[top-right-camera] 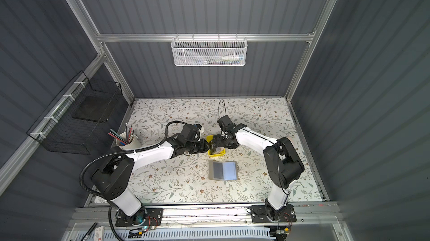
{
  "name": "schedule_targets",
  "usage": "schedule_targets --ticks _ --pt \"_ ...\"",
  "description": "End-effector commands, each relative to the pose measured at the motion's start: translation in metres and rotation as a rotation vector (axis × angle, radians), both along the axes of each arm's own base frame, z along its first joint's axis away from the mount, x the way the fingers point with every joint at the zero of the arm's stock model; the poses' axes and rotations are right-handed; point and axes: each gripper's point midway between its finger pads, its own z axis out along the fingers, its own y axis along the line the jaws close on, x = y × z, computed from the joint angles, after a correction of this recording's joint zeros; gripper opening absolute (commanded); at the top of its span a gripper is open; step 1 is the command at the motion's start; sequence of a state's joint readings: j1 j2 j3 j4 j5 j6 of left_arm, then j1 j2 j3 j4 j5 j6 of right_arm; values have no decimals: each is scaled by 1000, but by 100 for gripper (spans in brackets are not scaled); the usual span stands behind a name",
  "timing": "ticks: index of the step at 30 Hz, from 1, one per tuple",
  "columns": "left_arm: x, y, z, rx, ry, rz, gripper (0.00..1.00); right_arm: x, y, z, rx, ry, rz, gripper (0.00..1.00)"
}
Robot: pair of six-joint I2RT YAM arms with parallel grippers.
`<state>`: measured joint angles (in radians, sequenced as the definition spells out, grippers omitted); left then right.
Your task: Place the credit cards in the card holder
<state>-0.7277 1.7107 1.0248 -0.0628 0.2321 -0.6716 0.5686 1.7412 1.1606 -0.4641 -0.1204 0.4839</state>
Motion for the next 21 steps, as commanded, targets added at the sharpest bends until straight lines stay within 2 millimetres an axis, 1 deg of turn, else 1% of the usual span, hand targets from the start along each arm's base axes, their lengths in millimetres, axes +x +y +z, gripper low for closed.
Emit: schedule_targets --ticks 1,6,10,16,21 --pt "4 1 -9 85 -2 -32 21 -3 1 3 45 4 -13 86" --pt "15 -3 -18 139 -6 -47 17 -4 -1 -1 53 13 -24 86" --pt "20 -4 -27 172 3 -44 14 -4 1 -5 65 23 -24 86" --pt "24 -3 -39 210 13 -43 12 -4 2 -16 52 44 -23 87" --pt "23 -4 -40 203 15 -44 12 -5 1 -24 41 59 -21 87"
